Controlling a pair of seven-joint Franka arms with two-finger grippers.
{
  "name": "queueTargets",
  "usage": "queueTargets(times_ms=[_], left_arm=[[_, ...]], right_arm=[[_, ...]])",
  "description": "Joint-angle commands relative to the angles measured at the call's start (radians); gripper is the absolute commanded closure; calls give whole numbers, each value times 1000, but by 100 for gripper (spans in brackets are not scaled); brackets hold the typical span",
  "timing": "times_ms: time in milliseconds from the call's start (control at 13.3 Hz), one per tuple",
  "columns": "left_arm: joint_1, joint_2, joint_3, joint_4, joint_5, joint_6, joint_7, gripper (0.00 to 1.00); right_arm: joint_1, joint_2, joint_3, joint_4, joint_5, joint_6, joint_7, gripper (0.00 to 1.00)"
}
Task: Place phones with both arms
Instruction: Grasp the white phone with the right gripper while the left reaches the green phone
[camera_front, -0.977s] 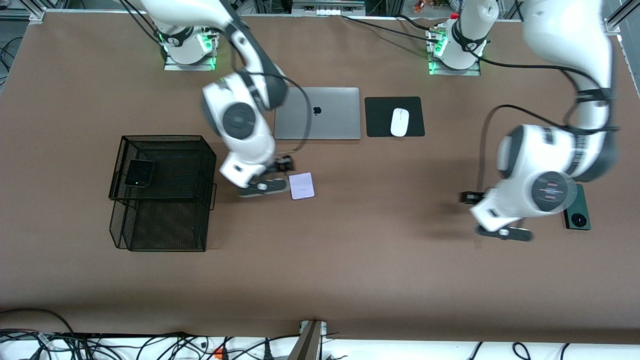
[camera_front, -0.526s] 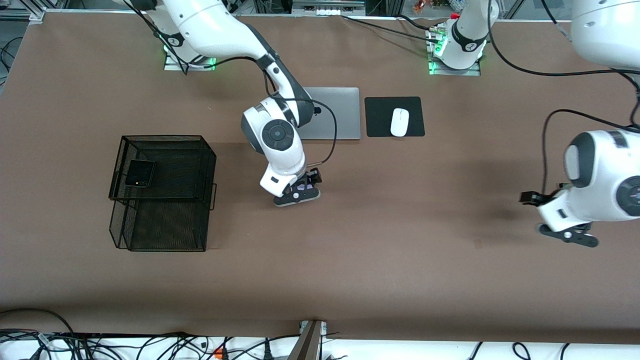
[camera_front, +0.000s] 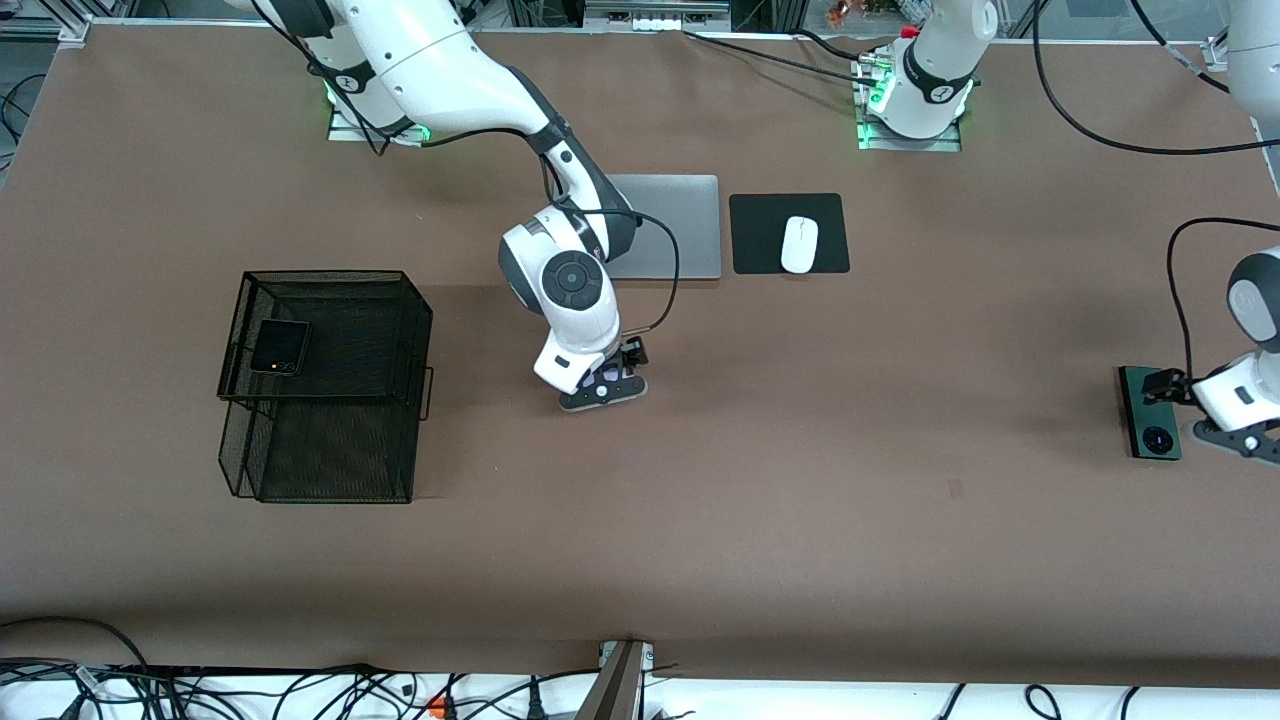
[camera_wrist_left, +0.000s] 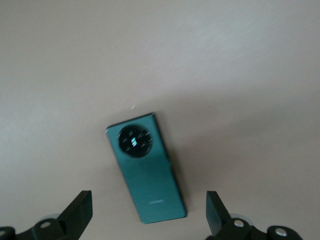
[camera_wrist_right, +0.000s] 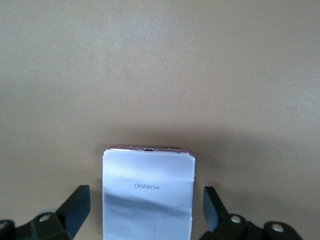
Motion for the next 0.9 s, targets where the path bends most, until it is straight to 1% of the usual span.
queueTargets(times_ms=[0,75,300,376,601,676,751,826], left_arm=[[73,2,-55,-45,-52,63,16,0],[103,16,-71,-46,-95,83,17,0],[167,53,-99,-46,-117,135,22,0],[187,68,-115,-45,-170,147,23,0],[201,96,-117,-45,-215,196,22,0],[203,102,-117,-45,-215,207,22,0],[203,111,-117,-45,-216,225,22,0],[204,117,-117,-45,-218,238,19,0]], right_arm=[[8,8,-3,-5,16,17,9,0],[8,12,-5,-5,14,17,9,0],[14,21,-5,-7,8,23,7,0],[17,26,-5,-7,6,26,7,0],[17,34,-5,-7,3,43,6,2],[17,34,-5,-7,2,46,4,13],[17,34,-5,-7,3,47,7,54],[17,34,-5,-7,3,47,4,77]])
